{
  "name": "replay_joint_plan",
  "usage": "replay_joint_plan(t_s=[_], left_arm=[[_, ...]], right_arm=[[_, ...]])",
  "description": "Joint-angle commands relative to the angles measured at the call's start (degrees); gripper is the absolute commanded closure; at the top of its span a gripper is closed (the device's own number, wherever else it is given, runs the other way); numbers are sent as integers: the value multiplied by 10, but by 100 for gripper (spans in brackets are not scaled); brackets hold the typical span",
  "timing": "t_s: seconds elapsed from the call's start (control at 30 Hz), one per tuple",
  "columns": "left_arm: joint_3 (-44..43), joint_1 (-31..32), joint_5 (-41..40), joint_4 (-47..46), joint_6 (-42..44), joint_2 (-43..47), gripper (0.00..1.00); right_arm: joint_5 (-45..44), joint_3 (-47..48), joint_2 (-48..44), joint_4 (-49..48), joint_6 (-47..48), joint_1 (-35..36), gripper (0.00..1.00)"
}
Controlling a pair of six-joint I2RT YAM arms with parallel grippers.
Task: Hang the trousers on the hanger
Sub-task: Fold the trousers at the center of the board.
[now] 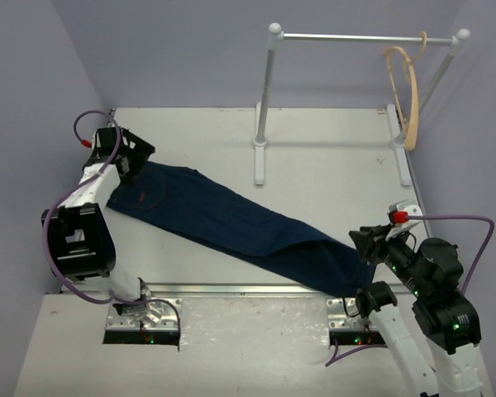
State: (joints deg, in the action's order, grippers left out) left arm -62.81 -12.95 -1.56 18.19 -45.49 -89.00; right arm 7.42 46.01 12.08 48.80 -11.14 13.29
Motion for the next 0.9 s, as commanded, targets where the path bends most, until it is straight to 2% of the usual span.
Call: replay_joint_plan(t_s=[0.0,0.13,0.23,0.3,0.33,0.43,0.5,0.6,0.7,0.8,0.83,0.87], left_arm=[[-25,-10,-17,11,-9,-1,0],[-52,-14,-62,51,-6,-1,0],[-63,-14,-55,65,-26,-19,0],[-68,-14,-6,64,-48,-44,0],[-72,-14,25,64,-68,-70,0],[-87,-3,113,68,-82,-129,0],[-99,7,126,86,-86,-166,0],[-108,21,95,111,-87,-205,0],[-134,20,51,158,-99,-249,0],[-183,11,-20,239,-113,-293,0],[-200,-2,-45,265,-127,-308,0],[-198,-14,-56,279,-142,-312,0]], right_arm=[[-14,32,14,8,18,7,51],[-57,82,60,17,22,14,36],[-28,96,129,15,0,15,24],[15,91,197,31,-28,15,1],[61,84,255,36,-56,15,1],[80,22,311,15,-122,15,1],[75,-25,320,-6,-158,16,1],[71,-77,324,-36,-203,40,1],[26,-130,365,-90,-244,112,1],[-5,-165,455,-176,-264,163,1],[-13,-163,533,-202,-267,176,1],[-31,-156,574,-215,-266,179,1]])
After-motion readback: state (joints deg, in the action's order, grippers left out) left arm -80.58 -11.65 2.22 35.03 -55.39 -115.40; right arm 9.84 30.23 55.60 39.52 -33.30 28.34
